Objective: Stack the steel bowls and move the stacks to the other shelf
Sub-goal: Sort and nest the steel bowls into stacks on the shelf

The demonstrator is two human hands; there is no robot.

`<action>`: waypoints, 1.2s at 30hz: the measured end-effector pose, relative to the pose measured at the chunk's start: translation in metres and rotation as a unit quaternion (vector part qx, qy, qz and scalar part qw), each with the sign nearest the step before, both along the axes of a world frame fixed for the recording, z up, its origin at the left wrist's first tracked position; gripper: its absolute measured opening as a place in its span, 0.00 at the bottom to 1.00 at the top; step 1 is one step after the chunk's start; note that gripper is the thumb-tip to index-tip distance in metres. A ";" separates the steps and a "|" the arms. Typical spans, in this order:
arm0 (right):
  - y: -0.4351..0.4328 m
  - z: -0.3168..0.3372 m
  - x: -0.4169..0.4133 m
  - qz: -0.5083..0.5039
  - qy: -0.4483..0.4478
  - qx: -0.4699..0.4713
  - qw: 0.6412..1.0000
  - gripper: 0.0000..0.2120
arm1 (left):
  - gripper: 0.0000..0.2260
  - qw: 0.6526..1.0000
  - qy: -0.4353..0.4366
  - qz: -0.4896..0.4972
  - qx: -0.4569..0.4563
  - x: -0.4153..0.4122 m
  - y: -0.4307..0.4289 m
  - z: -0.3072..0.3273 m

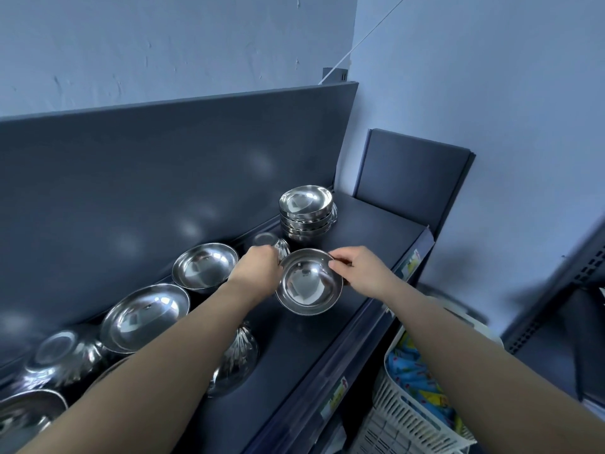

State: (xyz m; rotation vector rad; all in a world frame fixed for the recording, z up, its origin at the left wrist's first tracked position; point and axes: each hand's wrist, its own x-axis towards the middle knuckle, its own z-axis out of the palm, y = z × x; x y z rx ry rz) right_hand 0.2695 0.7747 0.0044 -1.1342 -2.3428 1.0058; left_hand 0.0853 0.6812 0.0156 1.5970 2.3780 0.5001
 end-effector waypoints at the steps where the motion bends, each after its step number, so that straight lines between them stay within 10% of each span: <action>1: 0.000 -0.001 -0.001 0.000 -0.019 0.024 1.000 0.09 | 0.11 1.000 -0.002 0.001 -0.003 0.000 0.001 -0.002; 12: 0.045 0.009 0.001 -0.023 -0.043 0.086 0.995 0.13 | 0.12 0.990 0.108 0.031 0.087 0.005 0.023 0.021; 19: 0.114 0.021 -0.005 -0.009 -0.036 0.096 0.995 0.17 | 0.30 0.991 0.106 0.027 0.080 0.003 0.082 0.040; 36: 0.213 -0.008 -0.079 0.096 -0.110 0.159 0.976 0.18 | 0.52 0.996 -0.058 0.058 0.024 -0.015 0.142 0.031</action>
